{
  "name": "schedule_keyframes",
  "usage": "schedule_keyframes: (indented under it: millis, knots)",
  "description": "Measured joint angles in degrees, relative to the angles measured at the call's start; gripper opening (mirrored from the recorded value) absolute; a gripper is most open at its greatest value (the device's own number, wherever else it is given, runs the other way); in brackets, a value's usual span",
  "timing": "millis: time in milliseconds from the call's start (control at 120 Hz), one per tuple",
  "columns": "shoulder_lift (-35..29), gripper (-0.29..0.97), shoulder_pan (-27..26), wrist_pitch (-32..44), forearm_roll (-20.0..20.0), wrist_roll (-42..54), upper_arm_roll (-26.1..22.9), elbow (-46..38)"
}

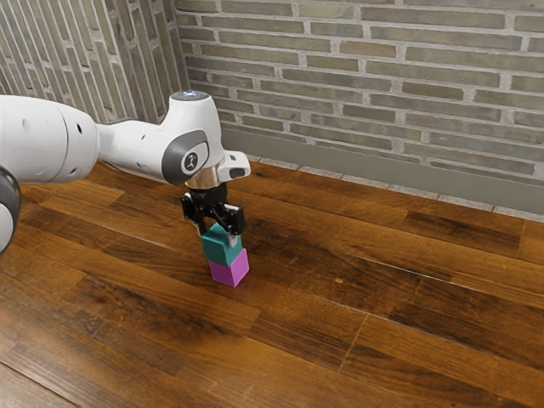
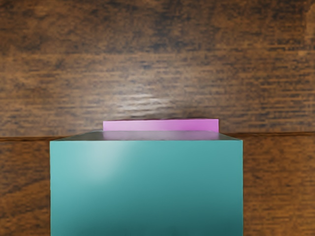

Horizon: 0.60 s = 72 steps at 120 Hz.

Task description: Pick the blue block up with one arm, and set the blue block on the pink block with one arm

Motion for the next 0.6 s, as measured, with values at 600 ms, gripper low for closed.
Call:
schedule_keyframes:
  millis: [600]
  knots:
    - [-6.96,0.67,0.08,-2.29,0.73,0.31,1.88,0.91]
